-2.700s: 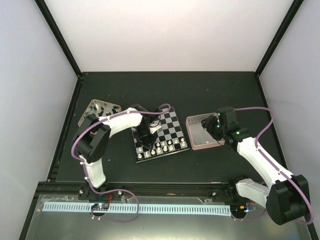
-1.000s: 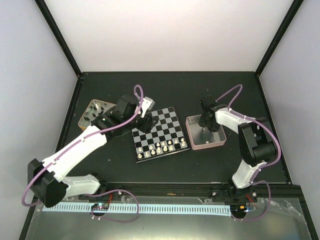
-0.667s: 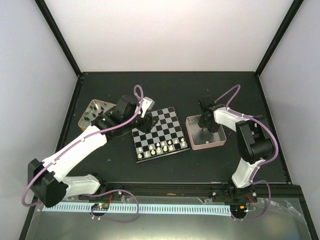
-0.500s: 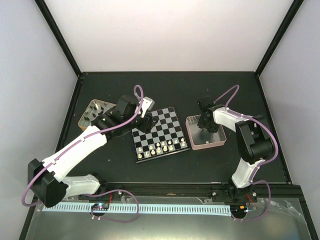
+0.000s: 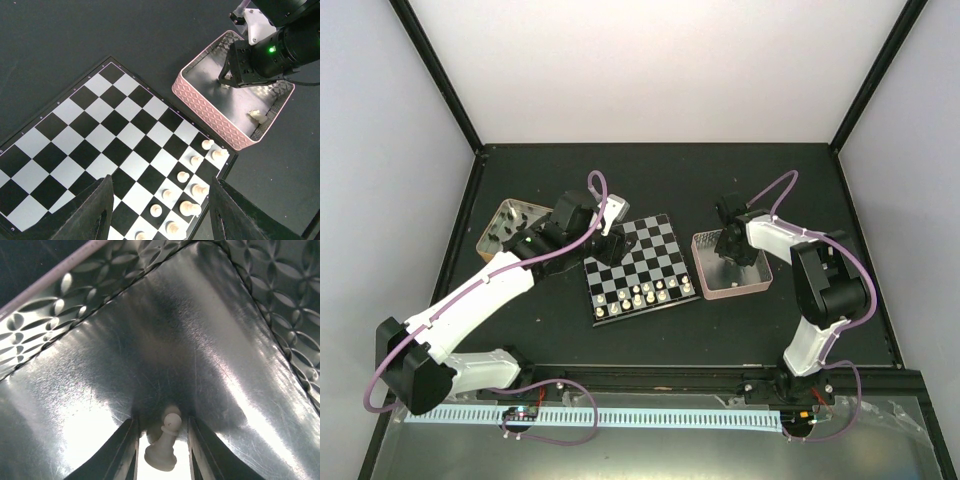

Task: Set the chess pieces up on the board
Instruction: Pick up the chess piece from the storage box.

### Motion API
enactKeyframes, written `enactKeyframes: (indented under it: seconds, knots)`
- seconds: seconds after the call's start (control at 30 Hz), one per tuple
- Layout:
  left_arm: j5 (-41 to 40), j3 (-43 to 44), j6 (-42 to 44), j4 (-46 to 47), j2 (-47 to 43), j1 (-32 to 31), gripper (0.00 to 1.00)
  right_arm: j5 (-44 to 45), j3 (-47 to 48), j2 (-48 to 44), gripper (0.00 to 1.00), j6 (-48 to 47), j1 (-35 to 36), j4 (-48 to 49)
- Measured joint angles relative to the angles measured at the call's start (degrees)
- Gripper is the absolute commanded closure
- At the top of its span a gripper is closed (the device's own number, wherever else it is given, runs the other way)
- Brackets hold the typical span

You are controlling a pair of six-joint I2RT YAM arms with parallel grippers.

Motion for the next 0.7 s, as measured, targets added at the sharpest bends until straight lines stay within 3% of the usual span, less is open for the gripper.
enactKeyframes:
  seconds: [0.23, 0.57, 0.7]
  knots:
    - [0.0, -0.1, 0.0, 0.0, 0.0, 0.0, 0.46, -0.6, -1.0, -0.9, 0.70, 0.0, 0.0, -0.2]
    - [0.0, -0.2, 0.0, 0.1, 0.0, 0.0, 0.46, -1.5, -2.2, -2.0, 0.89, 0.1, 0.0, -0.4]
    - [0.0, -0.2, 0.0, 0.3, 0.0, 0.0, 0.46, -1.4, -2.2, -2.0, 0.90, 0.0, 0.0, -0.2]
